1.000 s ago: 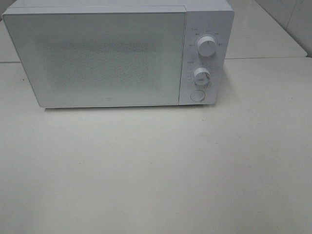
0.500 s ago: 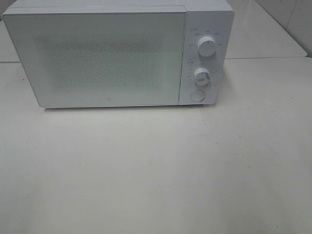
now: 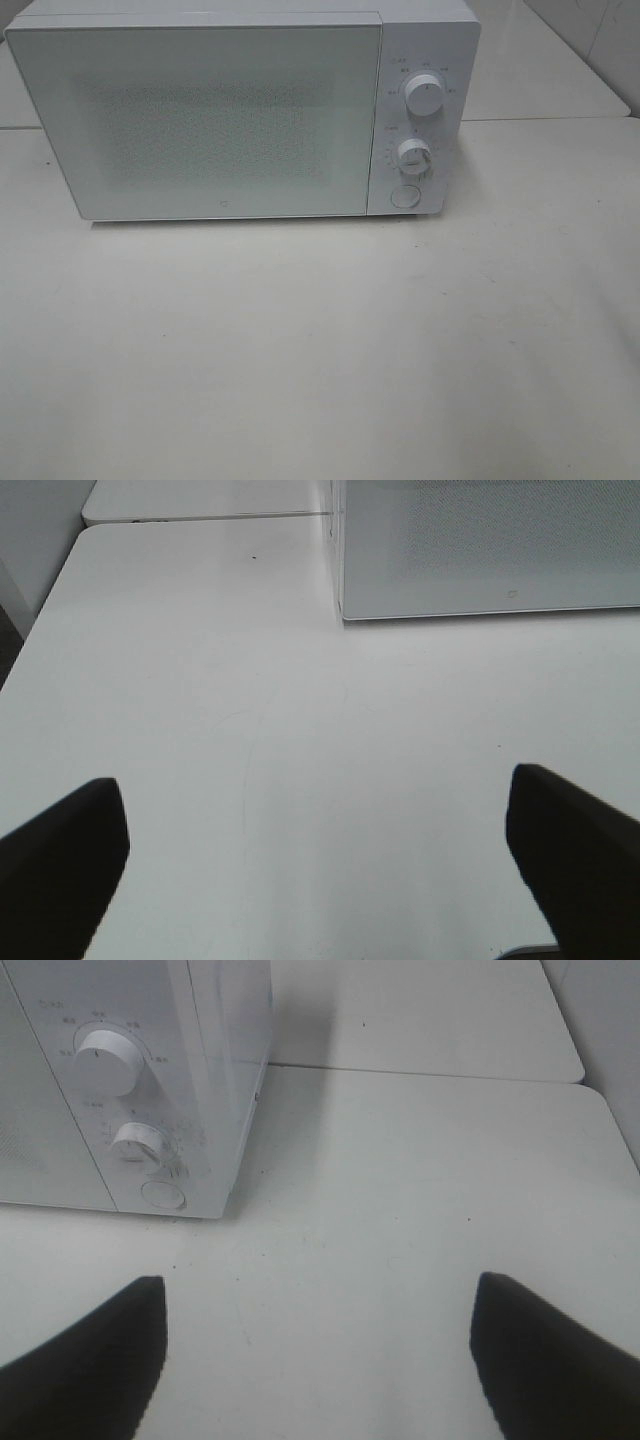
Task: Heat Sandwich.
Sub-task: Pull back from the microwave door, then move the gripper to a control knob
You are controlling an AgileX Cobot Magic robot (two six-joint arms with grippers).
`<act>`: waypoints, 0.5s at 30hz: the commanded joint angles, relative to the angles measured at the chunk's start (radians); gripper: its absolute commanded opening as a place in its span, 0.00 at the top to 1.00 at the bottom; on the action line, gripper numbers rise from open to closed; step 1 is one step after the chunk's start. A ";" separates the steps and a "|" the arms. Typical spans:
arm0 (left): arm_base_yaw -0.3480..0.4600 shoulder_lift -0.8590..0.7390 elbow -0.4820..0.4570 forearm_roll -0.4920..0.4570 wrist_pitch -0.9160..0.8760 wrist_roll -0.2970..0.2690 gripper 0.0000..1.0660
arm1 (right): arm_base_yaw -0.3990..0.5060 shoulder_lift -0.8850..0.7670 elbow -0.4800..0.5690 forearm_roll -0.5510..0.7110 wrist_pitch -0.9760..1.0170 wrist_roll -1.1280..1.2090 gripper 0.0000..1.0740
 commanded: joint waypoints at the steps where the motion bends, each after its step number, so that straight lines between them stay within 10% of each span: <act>1: 0.004 -0.027 0.003 -0.004 -0.008 -0.005 0.08 | -0.007 0.050 -0.002 0.005 -0.083 0.000 0.26; 15: 0.004 -0.027 0.003 -0.004 -0.008 -0.005 0.08 | -0.007 0.257 -0.002 0.006 -0.346 0.037 0.29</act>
